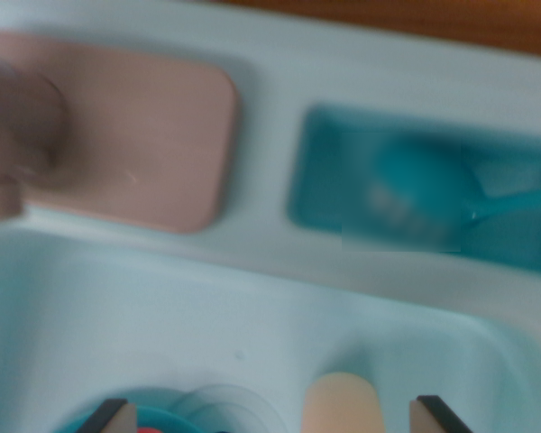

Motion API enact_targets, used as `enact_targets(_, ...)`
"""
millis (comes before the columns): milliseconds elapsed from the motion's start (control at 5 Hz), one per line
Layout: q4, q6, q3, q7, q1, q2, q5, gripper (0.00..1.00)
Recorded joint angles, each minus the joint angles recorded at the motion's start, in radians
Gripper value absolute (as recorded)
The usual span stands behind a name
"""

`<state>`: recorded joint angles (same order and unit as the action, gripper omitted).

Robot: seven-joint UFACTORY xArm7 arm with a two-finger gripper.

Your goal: Pick detergent from the sink

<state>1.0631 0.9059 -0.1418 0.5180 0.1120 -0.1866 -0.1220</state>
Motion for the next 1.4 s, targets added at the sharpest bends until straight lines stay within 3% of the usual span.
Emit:
enact_targets(200, 0.0, 0.0, 0.0, 0.0, 0.0, 0.0, 0.0, 0.0)
enact_targets(400, -0.025, -0.03, -0.004, 0.023, 0.0059, -0.009, -0.0069, 0.0)
enact_targets(600, -0.025, -0.03, -0.004, 0.023, 0.0059, -0.009, -0.0069, 0.0)
enact_targets(800, -0.046, -0.055, -0.008, 0.042, 0.0109, -0.016, -0.0127, 0.0)
enact_targets(1000, -0.046, -0.055, -0.008, 0.042, 0.0109, -0.016, -0.0127, 0.0)
enact_targets(1200, -0.063, -0.075, -0.011, 0.057, 0.0148, -0.022, -0.0173, 0.0)
enact_targets(1400, -0.063, -0.075, -0.011, 0.057, 0.0148, -0.022, -0.0173, 0.0)
